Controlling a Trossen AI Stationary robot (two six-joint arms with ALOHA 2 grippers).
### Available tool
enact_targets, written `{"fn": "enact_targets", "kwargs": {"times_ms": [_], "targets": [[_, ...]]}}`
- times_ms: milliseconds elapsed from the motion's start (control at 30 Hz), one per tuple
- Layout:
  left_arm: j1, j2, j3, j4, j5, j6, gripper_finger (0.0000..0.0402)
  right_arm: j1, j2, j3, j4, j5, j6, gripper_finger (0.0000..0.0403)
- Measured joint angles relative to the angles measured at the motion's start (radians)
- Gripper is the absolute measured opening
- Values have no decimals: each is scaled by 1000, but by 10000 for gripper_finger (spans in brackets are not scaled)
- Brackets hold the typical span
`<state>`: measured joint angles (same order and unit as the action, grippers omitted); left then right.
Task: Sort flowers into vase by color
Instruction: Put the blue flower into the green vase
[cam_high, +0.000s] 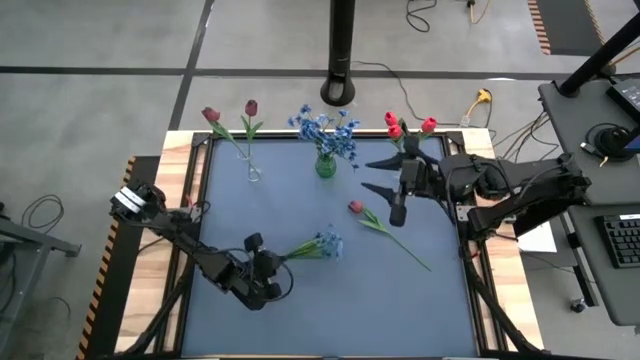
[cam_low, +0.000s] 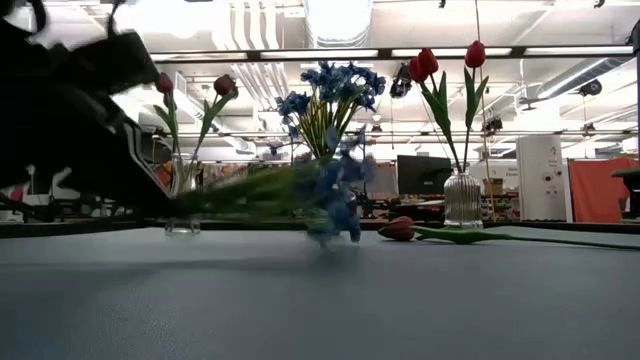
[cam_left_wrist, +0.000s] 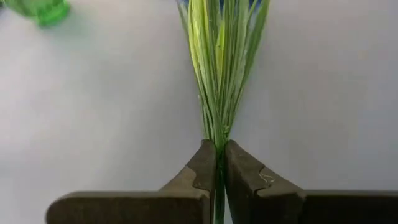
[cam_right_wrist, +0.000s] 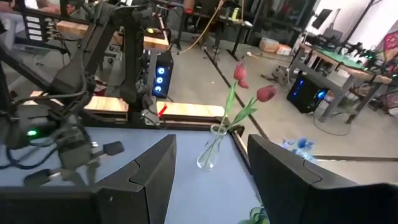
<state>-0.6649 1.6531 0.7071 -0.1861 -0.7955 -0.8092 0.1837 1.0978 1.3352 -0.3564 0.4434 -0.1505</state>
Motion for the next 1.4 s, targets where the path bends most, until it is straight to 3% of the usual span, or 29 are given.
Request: {"fn": "enact_targets", "kwargs": {"times_ms": [200, 333, 467, 600, 767, 1033, 1200, 1400], "targets": [[-82, -67, 13, 18, -137, 27, 1, 14, 6, 0, -2, -39, -4, 192], [-121, -121, 16, 98, -212, 142, 1, 40, 6, -24, 2, -102, 9, 192], [-123, -174, 17, 346, -197, 449, 0, 71, 9, -81, 11, -103, 26, 192], [-119, -214, 17, 620, -53, 788, 0, 94, 12, -146, 53, -103, 42, 192], [-108, -252, 15, 782, -16, 1043, 0, 126, 12, -268, 234, -103, 23, 192], [12, -266, 3, 961, -14, 1111, 0, 139, 101, -458, 641, -111, -96, 192], [66, -256, 3, 1013, 2, 1157, 0, 139, 186, -476, 810, -124, -162, 192], [113, -257, 3, 1062, 30, 1197, 0, 139, 280, -474, 1033, -208, -125, 192]]}}
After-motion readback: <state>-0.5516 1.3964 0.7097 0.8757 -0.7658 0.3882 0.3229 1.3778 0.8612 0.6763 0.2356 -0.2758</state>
